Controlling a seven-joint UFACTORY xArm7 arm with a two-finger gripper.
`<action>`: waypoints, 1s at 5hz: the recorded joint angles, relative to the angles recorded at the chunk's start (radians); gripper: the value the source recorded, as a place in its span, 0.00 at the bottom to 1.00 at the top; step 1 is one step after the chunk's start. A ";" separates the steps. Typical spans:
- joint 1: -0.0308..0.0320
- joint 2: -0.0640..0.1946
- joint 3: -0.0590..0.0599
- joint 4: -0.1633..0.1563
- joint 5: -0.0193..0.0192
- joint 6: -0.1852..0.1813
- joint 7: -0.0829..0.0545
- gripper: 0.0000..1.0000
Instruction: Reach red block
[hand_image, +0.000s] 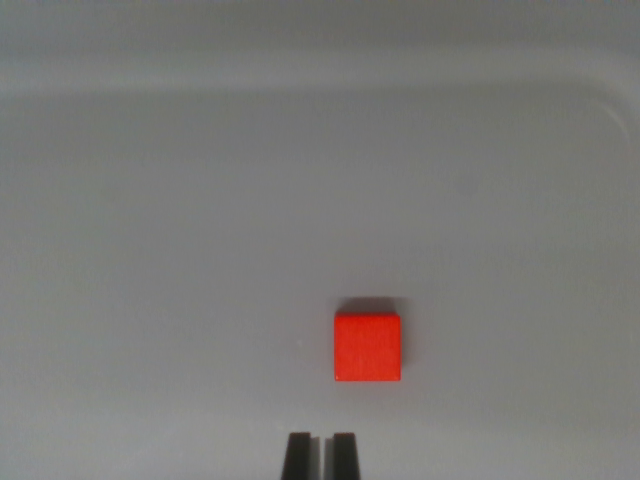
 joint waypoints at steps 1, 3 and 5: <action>-0.0017 0.011 -0.001 -0.025 0.0011 -0.037 -0.001 0.00; -0.0036 0.023 -0.001 -0.052 0.0022 -0.076 -0.002 0.00; -0.0056 0.035 -0.002 -0.081 0.0034 -0.118 -0.002 0.00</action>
